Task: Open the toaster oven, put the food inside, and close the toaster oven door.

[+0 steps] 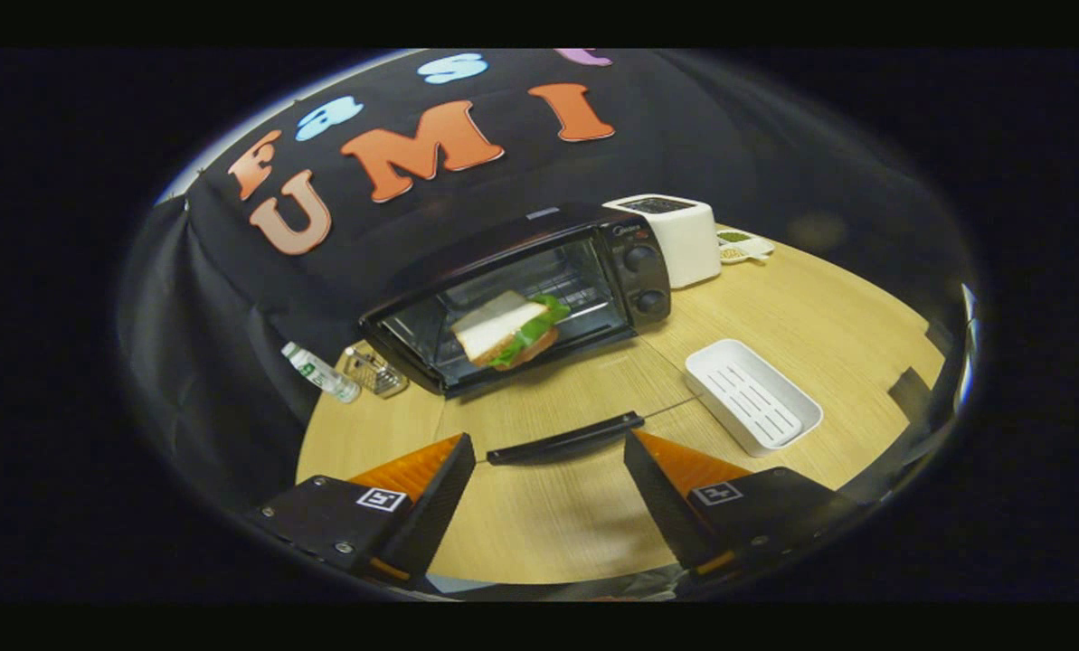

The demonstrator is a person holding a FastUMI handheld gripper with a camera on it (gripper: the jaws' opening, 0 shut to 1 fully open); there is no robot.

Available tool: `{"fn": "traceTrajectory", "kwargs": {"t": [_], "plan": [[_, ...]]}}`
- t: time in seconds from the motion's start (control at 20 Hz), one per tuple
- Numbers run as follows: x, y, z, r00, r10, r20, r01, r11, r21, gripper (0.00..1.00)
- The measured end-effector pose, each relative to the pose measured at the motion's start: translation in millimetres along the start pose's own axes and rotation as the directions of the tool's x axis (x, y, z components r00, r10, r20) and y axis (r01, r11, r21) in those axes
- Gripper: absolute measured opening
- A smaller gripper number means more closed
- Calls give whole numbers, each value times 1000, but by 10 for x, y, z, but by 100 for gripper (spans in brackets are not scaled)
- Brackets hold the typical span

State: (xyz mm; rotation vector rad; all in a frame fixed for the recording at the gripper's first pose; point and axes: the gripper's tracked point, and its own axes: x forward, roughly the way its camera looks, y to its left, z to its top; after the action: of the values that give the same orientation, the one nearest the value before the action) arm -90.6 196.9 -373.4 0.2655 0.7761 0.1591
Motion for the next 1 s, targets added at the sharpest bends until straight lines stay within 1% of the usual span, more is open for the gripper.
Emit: {"fn": "traceTrajectory", "kwargs": {"t": [0.2, 0.4, 0.7, 0.85, 1.0], "plan": [[40, -185, -286, 995, -75, -72, 63, 986, -153, 99], [179, -283, -429, 986, -123, -109, 94, 966, -242, 99], [469, -245, -560, 976, -147, -158, 99, 955, -281, 99], [590, -193, -548, 975, -163, -154, 109, 945, -309, 99], [712, -169, -508, 974, -171, -150, 118, 945, -306, 100]]}}
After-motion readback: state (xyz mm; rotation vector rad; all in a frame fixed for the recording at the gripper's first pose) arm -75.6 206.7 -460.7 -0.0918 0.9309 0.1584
